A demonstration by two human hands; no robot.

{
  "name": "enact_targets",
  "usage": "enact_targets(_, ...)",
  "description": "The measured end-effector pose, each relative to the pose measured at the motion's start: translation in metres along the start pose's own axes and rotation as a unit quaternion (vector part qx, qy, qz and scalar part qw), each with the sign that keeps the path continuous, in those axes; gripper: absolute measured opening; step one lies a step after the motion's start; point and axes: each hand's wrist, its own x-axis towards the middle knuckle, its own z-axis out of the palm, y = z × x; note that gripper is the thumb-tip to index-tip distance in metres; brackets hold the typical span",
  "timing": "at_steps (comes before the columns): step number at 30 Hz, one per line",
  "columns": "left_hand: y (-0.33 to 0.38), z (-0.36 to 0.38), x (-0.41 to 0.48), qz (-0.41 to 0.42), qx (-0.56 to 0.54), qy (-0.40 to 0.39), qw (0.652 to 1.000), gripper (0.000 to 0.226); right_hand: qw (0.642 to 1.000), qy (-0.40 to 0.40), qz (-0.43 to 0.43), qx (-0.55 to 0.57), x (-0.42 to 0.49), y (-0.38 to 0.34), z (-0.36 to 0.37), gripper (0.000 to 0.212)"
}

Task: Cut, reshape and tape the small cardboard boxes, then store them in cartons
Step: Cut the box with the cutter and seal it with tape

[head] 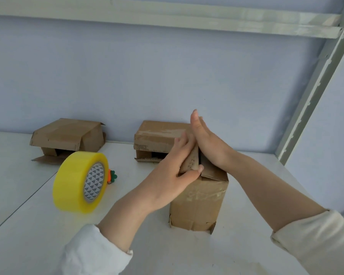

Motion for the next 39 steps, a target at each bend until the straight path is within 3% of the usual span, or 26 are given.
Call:
enact_targets(4, 0.002, -0.013, 0.003, 0.000, 0.008, -0.088, 0.996, 0.060, 0.996, 0.024, -0.010, -0.081, 0.005, 0.006, 0.001, 0.041)
enact_targets(6, 0.002, -0.013, 0.005, -0.003, 0.054, -0.104, 0.993, 0.072, 0.990, 0.020, 0.005, -0.137, 0.012, 0.012, 0.006, 0.045)
enact_targets(8, 0.000, -0.008, 0.005, 0.006, 0.119, -0.057, 0.991, 0.079, 0.989, 0.034, 0.027, -0.140, 0.015, 0.016, 0.007, 0.051)
enact_targets(11, 0.001, -0.001, 0.000, 0.025, 0.107, 0.005, 0.994, 0.059, 0.998, 0.052, 0.017, 0.020, 0.005, 0.013, -0.001, 0.047)
enact_targets(14, -0.005, 0.003, -0.002, 0.025, 0.091, 0.030, 0.995, 0.045, 0.961, 0.130, -0.002, 0.243, -0.012, 0.016, -0.009, 0.049)
enact_targets(16, -0.008, 0.002, -0.005, 0.038, 0.059, 0.077, 0.995, 0.042, 0.941, 0.169, -0.006, 0.293, -0.027, 0.021, -0.004, 0.054)
enact_targets(18, -0.012, -0.003, -0.007, 0.043, -0.005, 0.158, 0.986, 0.033, 0.953, 0.152, -0.004, 0.261, -0.043, 0.031, 0.010, 0.067)
enact_targets(21, -0.018, -0.011, -0.013, 0.022, -0.130, 0.258, 0.957, 0.022, 0.973, 0.094, -0.050, 0.203, -0.067, 0.053, 0.025, 0.067)
enact_targets(24, -0.020, -0.014, -0.021, -0.054, -0.275, 0.307, 0.909, 0.027, 0.976, 0.101, -0.121, 0.148, -0.082, 0.062, 0.023, 0.084)
enact_targets(27, -0.019, -0.021, -0.026, -0.118, -0.422, 0.317, 0.841, 0.043, 0.969, 0.117, -0.194, 0.099, -0.088, 0.059, 0.019, 0.095)
enact_targets(32, -0.019, -0.014, -0.035, -0.184, -0.570, 0.309, 0.739, 0.039, 0.963, 0.131, -0.219, 0.088, -0.090, 0.045, 0.022, 0.101)
enact_targets(39, -0.019, -0.004, -0.040, -0.166, -0.601, 0.308, 0.719, 0.040, 0.951, 0.191, -0.164, 0.182, -0.094, 0.025, 0.038, 0.075)
